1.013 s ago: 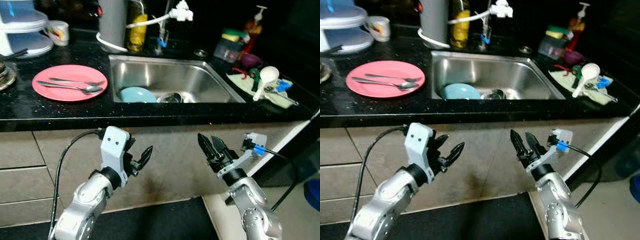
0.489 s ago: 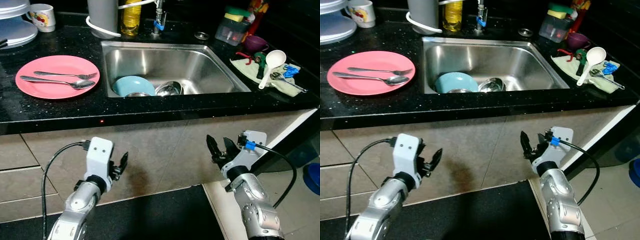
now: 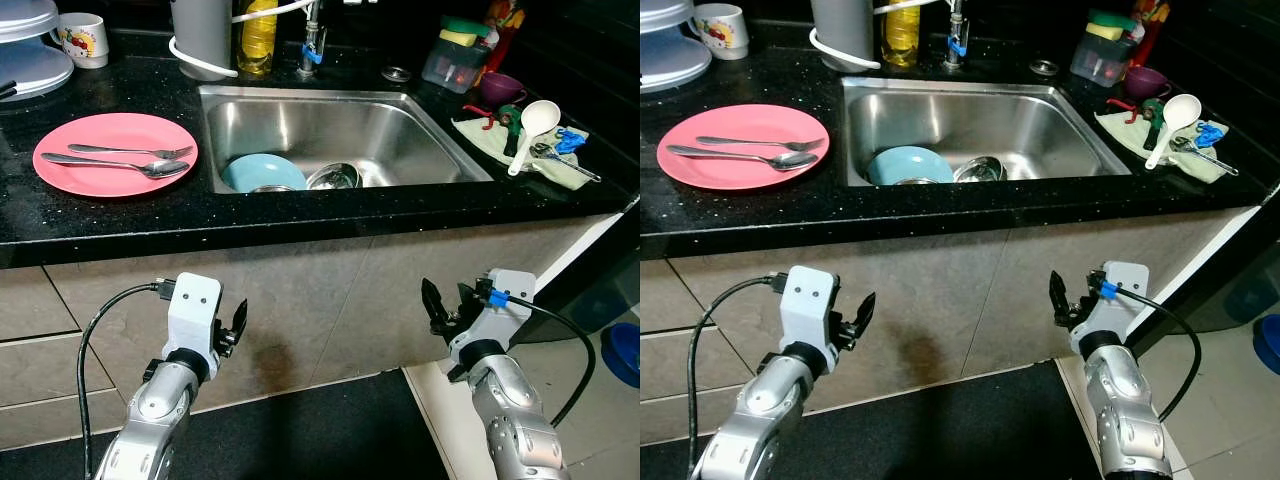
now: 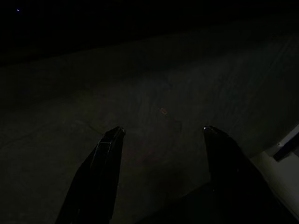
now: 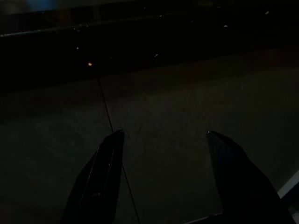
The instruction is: Kitchen organization
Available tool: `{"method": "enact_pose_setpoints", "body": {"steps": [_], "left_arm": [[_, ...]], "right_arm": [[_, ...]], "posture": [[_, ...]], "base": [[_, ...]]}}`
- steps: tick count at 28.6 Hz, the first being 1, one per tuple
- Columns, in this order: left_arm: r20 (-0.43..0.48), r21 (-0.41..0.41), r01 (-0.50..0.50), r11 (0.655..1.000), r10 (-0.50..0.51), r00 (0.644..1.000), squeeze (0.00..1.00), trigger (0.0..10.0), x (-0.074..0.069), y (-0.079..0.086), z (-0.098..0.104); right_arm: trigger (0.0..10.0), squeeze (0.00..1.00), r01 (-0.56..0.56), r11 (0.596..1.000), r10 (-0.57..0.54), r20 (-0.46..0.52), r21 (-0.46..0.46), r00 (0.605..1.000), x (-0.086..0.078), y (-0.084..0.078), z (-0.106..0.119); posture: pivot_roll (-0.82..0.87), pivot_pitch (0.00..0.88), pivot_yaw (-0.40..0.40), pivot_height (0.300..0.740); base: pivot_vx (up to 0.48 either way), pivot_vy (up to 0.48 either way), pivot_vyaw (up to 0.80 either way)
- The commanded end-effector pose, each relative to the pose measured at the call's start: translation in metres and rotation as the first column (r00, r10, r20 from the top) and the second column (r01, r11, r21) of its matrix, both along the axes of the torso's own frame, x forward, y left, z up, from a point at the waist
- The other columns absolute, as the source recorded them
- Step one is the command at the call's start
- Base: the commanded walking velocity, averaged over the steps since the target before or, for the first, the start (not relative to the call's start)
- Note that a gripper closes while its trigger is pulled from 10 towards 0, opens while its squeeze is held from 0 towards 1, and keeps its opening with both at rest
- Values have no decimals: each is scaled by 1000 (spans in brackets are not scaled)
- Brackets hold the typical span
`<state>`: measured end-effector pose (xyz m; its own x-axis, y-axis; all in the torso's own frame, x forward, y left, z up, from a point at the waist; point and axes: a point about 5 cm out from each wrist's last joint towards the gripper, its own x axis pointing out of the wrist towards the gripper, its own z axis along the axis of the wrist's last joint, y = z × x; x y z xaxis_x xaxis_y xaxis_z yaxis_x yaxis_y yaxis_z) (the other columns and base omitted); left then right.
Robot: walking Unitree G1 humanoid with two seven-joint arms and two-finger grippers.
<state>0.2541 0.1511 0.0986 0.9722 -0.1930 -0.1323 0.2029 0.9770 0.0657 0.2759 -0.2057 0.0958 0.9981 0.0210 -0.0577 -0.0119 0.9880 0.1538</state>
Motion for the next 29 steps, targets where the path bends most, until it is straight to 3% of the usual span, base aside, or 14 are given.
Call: {"method": "enact_pose_setpoints", "body": {"steps": [1,29], "left_arm": [[-13,-6,5,1000,-5,1000,0,10000,1,-2,-4],[-29,-31,25,999,-26,999,0,10000,6,-6,-9]], "right_arm": [[10000,0,19,1000,-20,-10,-13,1000,-1,-2,-4],[10000,0,-12,998,11,-15,-60,1000,1,3,-6]], "posture": [[64,18,-143,740],[55,0,-149,740]], "base": [[0,0,0],[0,0,0]]}}
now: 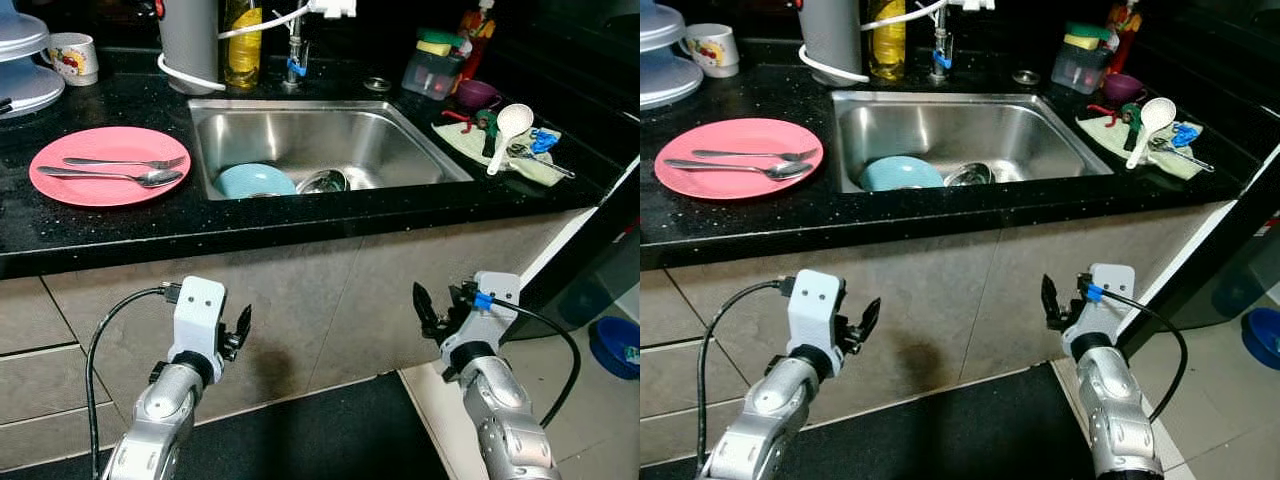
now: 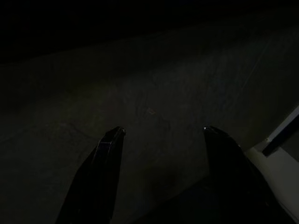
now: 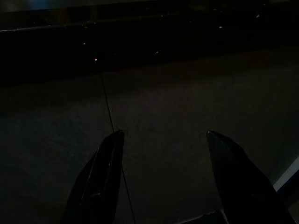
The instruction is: Kitchen organization
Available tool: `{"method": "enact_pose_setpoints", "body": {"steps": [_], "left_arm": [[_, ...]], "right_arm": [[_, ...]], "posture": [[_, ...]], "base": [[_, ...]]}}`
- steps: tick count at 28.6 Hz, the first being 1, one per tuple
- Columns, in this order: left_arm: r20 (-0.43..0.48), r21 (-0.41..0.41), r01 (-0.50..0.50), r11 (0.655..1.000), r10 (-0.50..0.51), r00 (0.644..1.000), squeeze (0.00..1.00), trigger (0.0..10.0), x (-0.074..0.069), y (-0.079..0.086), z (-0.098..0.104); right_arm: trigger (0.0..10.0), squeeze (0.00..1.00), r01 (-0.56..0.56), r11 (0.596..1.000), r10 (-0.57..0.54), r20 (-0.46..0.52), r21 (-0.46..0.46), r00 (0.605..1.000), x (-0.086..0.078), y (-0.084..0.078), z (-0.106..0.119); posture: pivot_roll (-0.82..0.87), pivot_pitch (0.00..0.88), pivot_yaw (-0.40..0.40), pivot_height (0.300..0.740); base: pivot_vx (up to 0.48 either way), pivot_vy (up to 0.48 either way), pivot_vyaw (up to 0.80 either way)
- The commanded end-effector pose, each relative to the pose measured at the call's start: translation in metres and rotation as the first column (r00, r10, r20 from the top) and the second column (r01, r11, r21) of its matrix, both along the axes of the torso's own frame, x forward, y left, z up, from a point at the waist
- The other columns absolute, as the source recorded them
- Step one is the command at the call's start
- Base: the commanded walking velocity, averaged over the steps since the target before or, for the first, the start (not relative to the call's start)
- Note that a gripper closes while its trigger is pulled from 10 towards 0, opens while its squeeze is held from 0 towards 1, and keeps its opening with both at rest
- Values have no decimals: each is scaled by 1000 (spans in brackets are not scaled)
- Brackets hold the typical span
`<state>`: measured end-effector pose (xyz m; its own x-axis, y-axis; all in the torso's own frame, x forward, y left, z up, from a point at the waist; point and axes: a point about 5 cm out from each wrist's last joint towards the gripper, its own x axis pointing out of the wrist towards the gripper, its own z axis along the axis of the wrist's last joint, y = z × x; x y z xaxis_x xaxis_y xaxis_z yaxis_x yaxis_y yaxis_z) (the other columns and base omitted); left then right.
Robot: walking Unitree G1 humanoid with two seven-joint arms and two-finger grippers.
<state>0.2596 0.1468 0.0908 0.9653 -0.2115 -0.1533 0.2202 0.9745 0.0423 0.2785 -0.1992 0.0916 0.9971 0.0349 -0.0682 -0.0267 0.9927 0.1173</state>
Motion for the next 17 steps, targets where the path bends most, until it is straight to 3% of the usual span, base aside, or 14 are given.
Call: {"method": "enact_pose_setpoints", "body": {"steps": [1,17], "left_arm": [[-4,-12,9,1000,-9,1000,0,10000,0,-2,-2],[-15,-24,11,1000,-12,1000,0,10000,5,0,-4]], "right_arm": [[10000,0,5,1000,-5,-5,-23,1000,-2,-4,-2],[10000,0,1,1000,-1,-6,-20,1000,-1,-4,-1]], "posture": [[55,0,-149,740],[47,15,-149,740]], "base": [[0,0,0],[0,0,0]]}}
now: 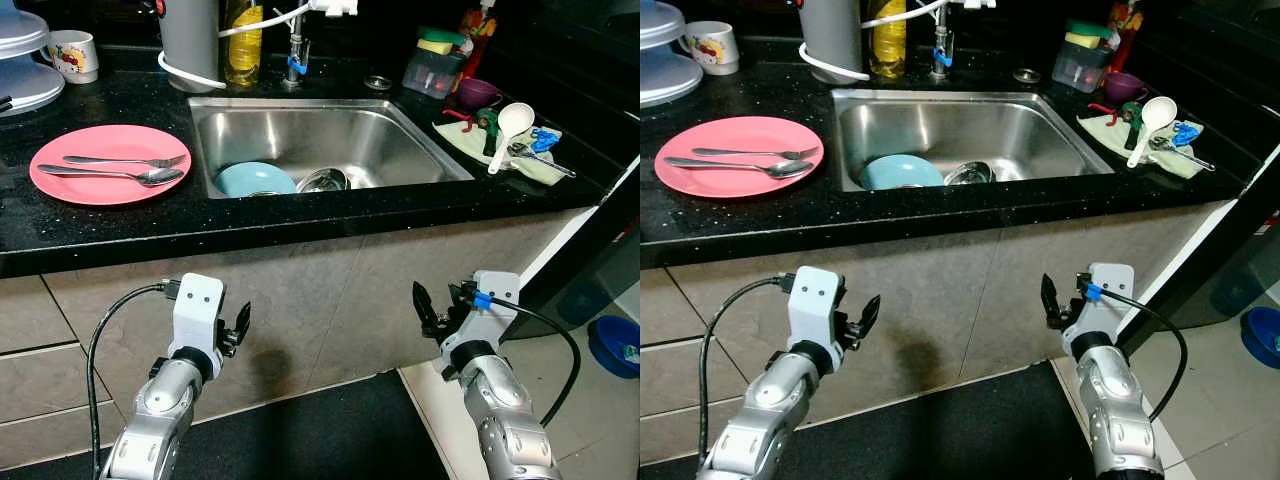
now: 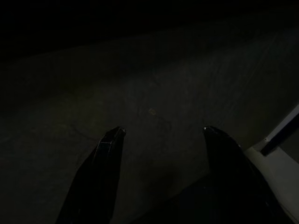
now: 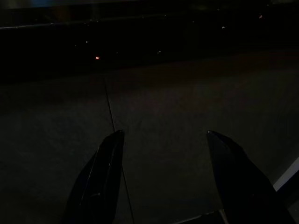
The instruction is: Kitchen organization
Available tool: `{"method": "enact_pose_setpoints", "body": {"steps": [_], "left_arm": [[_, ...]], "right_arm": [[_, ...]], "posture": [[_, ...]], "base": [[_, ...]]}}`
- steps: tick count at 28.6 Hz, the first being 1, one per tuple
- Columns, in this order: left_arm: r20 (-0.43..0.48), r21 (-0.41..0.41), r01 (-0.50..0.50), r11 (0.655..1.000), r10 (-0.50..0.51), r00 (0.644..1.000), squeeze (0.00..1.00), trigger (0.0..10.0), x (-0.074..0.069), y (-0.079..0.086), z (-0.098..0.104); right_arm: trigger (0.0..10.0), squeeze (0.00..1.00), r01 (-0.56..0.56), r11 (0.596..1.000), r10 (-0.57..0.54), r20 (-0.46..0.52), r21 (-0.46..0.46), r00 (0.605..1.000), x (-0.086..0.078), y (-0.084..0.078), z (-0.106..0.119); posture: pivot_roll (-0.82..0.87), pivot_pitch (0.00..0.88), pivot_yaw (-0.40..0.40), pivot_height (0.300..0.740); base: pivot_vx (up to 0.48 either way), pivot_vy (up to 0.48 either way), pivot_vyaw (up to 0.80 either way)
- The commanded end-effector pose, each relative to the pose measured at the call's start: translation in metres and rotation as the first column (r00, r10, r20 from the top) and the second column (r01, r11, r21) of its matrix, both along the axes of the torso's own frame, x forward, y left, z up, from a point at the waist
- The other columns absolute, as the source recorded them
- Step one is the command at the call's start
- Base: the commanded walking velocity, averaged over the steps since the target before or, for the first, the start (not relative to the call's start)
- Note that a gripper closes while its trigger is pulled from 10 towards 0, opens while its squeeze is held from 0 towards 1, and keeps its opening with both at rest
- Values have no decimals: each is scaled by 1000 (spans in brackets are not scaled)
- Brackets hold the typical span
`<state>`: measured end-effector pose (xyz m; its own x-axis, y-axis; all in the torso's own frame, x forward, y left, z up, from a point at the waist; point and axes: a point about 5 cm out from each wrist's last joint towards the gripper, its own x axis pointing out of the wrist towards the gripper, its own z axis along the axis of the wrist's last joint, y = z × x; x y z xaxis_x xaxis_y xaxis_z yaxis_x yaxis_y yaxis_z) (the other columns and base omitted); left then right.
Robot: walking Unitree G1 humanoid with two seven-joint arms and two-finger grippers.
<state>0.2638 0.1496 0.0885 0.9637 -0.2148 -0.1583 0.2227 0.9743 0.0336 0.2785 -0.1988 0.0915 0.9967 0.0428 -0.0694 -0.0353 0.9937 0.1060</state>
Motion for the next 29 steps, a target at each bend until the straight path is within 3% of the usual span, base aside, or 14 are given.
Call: {"method": "enact_pose_setpoints", "body": {"steps": [1,29], "left_arm": [[-8,-16,10,1000,-10,1000,0,10000,1,-3,-2],[-16,-11,9,1000,-9,1000,0,10000,0,-1,-4]], "right_arm": [[10000,0,9,1000,-9,-5,-7,1000,-1,-5,-1],[10000,0,-2,1000,2,-7,8,1000,-2,-3,0]], "posture": [[47,15,-149,740],[48,35,-149,740]], "base": [[0,0,0],[0,0,0]]}}
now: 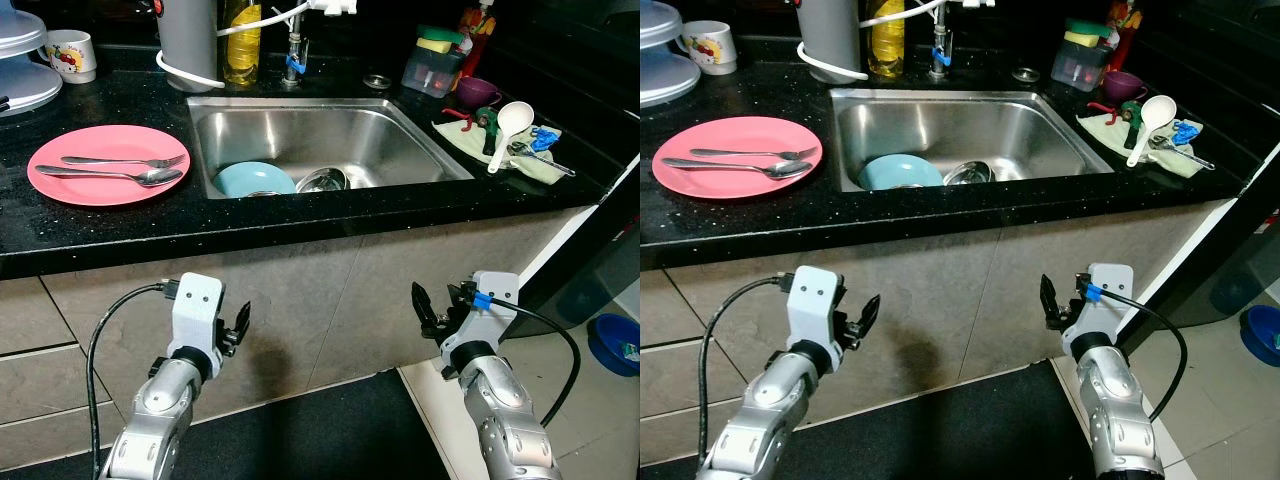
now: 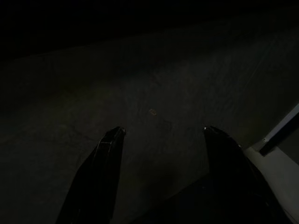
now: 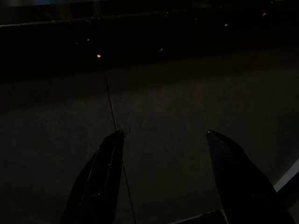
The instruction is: Kitchen organization
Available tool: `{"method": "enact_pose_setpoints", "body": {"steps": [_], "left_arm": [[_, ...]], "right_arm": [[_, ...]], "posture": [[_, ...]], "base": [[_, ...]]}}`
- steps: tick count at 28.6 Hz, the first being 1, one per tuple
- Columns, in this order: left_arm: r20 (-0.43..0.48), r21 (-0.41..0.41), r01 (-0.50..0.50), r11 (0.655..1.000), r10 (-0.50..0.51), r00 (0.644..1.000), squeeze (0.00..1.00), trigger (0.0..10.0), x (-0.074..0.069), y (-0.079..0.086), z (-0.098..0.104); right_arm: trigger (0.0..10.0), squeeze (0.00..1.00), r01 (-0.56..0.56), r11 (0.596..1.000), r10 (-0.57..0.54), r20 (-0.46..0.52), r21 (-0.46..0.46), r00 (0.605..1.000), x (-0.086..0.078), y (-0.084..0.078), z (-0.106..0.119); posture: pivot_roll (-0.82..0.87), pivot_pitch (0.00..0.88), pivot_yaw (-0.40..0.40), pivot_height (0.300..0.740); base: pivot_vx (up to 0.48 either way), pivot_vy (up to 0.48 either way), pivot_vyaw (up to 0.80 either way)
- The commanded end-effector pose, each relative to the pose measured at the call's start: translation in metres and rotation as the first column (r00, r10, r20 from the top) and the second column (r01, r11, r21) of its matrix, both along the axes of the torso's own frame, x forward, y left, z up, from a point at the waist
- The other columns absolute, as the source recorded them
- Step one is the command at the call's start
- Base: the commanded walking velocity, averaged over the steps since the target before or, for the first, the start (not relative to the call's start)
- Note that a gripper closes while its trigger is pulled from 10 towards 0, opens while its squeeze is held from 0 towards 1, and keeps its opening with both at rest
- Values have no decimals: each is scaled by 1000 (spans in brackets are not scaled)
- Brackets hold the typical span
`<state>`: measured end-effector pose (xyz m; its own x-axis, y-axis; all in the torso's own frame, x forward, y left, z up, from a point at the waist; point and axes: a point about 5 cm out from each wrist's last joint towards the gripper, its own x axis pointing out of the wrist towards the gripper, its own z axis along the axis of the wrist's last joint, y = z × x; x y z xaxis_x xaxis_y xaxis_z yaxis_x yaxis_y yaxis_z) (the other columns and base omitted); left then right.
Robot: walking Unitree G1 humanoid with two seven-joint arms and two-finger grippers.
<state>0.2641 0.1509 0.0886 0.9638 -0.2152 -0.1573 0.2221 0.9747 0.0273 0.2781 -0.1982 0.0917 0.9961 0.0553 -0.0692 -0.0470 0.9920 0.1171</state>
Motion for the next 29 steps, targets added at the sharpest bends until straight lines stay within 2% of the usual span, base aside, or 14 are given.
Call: {"method": "enact_pose_setpoints", "body": {"steps": [1,29], "left_arm": [[-16,-5,9,1000,-10,1000,0,10000,0,-3,-5],[-17,-8,8,1000,-8,1000,0,10000,1,-4,-4]], "right_arm": [[10000,0,10,1000,-10,-7,-3,1000,-2,-4,0],[10000,0,6,1000,-6,-10,-2,1000,-1,-5,0]], "posture": [[48,34,-149,740],[52,30,-153,740]], "base": [[0,0,0],[0,0,0]]}}
